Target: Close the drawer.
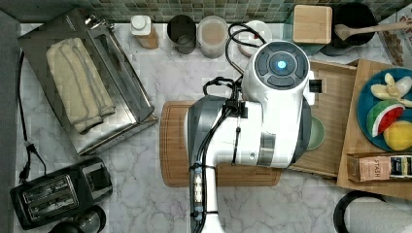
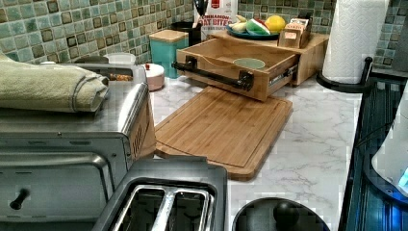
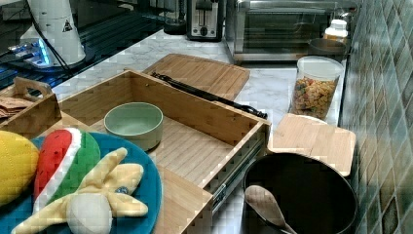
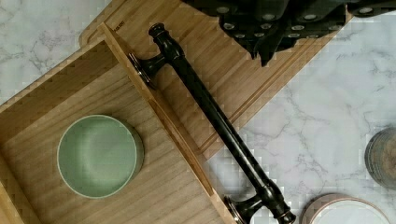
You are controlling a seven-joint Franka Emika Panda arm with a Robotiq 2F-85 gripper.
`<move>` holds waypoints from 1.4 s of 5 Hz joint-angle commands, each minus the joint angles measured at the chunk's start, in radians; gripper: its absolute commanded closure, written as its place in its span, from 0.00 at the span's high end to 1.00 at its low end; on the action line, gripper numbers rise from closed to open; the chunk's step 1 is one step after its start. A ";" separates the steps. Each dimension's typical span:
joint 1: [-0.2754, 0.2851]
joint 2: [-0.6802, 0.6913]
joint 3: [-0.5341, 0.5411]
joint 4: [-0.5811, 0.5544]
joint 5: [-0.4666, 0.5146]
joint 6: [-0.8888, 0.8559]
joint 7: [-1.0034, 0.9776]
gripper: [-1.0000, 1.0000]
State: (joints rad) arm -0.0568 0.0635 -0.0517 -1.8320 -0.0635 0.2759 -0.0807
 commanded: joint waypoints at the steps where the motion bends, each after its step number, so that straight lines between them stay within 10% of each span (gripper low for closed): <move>1: 0.000 0.005 -0.001 0.000 -0.006 0.000 0.000 0.00; 7: 0.050 0.184 0.066 -0.069 -0.039 0.287 -0.296 0.00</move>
State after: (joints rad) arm -0.0437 0.2292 -0.0323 -1.9561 -0.0945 0.5967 -0.2673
